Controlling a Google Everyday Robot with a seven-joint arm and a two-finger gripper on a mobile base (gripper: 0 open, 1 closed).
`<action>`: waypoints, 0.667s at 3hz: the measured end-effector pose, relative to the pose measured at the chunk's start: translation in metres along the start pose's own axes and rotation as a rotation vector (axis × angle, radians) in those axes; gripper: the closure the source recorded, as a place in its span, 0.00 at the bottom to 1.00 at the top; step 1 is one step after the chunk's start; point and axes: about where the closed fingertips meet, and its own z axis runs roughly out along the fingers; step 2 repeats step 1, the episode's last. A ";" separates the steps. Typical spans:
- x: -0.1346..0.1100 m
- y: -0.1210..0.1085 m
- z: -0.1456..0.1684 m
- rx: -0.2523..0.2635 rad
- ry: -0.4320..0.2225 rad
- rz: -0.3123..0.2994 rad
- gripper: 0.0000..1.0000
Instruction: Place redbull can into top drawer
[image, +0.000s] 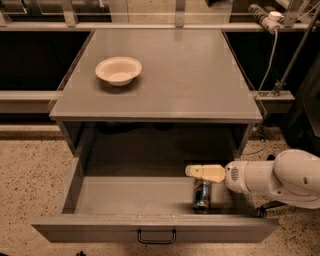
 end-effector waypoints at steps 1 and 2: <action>0.000 0.000 0.000 0.000 0.000 0.000 0.00; 0.000 0.000 0.000 0.000 0.000 0.000 0.00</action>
Offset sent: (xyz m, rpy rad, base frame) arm 0.0000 0.0000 0.0000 0.0000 0.0000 0.0000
